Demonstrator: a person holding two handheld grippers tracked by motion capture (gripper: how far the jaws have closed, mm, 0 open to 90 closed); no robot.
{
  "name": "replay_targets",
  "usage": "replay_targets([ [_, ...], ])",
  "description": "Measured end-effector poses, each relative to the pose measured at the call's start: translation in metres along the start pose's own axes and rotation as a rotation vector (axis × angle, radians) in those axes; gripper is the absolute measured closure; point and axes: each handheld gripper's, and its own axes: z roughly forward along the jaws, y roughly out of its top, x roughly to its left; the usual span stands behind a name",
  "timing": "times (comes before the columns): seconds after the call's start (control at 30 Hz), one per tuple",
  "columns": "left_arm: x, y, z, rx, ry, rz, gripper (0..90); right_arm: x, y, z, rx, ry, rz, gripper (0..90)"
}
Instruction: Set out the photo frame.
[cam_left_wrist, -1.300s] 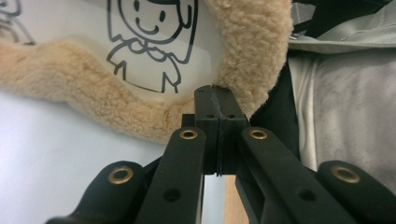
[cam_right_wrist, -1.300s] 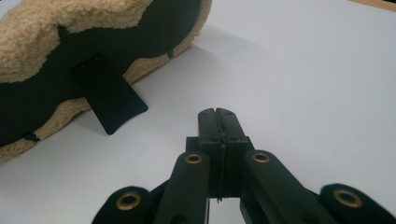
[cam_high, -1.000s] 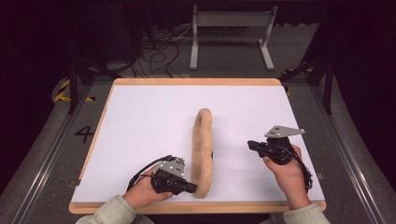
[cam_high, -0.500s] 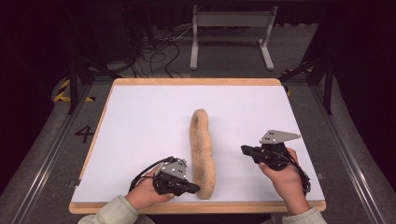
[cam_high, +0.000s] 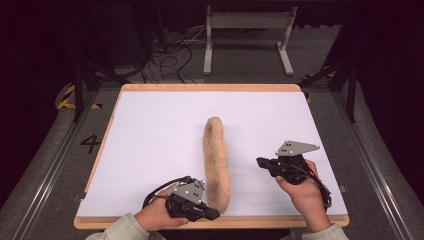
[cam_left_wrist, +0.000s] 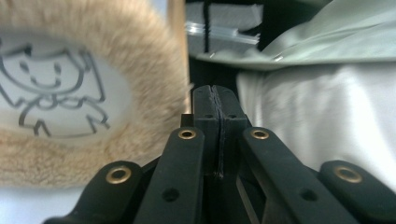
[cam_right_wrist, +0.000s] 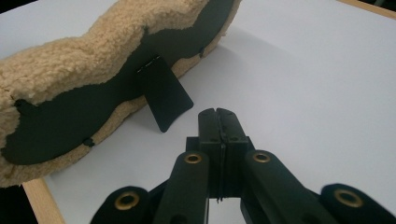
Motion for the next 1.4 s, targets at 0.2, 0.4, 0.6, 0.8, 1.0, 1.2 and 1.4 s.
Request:
replay_targets([
  [0.2, 0.004, 0.000, 0.009, 0.022, 0.007, -0.010, 89.8, -0.002, -0.002, 0.001, 0.006, -0.007, 0.008, 90.0],
  [0.4, 0.004, 0.002, 0.012, 0.020, 0.042, -0.006, 90.0, -0.003, -0.002, -0.001, -0.001, -0.011, 0.010, 90.0],
  [0.6, 0.011, 0.004, 0.012, 0.014, 0.082, -0.027, 90.0, -0.003, -0.002, -0.001, -0.002, -0.011, 0.012, 90.0],
  [0.8, 0.026, 0.005, 0.009, -0.001, 0.125, -0.057, 90.0, -0.003, -0.002, -0.002, -0.004, -0.008, 0.013, 90.0],
  [1.0, 0.037, 0.002, 0.005, -0.022, 0.169, -0.096, 90.0, -0.004, -0.003, -0.003, -0.006, -0.011, 0.015, 90.0],
  [1.2, 0.024, -0.001, -0.003, -0.023, 0.242, -0.071, 89.7, -0.004, -0.003, -0.003, -0.009, -0.012, 0.019, 90.0],
  [1.4, 0.029, -0.017, -0.022, -0.052, 0.351, -0.183, 90.0, -0.005, -0.002, -0.004, -0.011, -0.013, 0.018, 90.0],
])
